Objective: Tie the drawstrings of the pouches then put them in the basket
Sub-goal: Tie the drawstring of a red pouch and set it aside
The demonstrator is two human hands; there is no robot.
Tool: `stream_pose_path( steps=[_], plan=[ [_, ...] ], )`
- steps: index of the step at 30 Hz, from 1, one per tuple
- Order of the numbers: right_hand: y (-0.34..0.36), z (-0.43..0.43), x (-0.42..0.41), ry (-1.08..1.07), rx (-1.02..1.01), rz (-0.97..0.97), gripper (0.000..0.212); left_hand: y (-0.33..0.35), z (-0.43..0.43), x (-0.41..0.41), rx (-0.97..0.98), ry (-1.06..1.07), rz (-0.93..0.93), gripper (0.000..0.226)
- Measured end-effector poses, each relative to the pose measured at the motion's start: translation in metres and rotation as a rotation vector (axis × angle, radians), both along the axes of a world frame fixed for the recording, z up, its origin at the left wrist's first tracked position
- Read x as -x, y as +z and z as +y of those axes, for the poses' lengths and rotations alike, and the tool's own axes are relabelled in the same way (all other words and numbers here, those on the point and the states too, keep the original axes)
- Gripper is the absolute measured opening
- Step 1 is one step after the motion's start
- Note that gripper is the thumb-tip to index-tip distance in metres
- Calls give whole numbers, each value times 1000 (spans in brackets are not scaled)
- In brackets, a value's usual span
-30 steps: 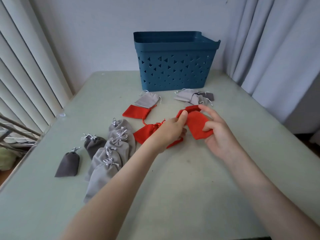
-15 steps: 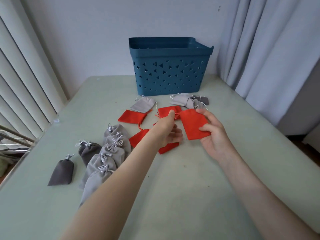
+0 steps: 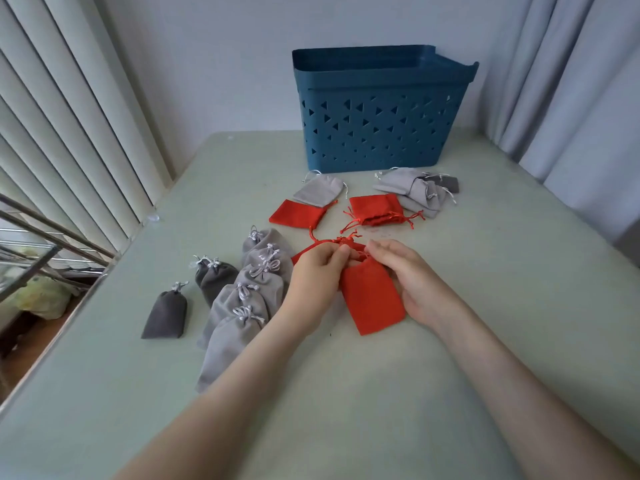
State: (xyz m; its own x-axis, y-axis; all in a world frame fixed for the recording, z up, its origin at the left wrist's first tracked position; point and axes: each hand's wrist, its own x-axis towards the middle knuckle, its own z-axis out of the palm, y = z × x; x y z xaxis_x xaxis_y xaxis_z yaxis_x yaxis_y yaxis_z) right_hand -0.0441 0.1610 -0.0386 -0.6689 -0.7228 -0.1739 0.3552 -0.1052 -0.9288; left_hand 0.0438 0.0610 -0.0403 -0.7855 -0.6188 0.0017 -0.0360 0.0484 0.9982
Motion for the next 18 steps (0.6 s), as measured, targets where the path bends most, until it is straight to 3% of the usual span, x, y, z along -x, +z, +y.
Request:
stream_pose_path(
  steps=[5,9,13,18],
  plan=[
    [-6,2,5,74,-50,85,12,-11,0,1,-193,52,79,33],
    [-10,1,8,35,-74,197,20,-11,0,2,-179,58,116,34],
    [-6,-1,6,34,62,139,33,-8,0,2,-229,-4,153,36],
    [-2,-1,5,-4,179,35,19,-9,-1,2,-292,-3,155,34]
  ],
)
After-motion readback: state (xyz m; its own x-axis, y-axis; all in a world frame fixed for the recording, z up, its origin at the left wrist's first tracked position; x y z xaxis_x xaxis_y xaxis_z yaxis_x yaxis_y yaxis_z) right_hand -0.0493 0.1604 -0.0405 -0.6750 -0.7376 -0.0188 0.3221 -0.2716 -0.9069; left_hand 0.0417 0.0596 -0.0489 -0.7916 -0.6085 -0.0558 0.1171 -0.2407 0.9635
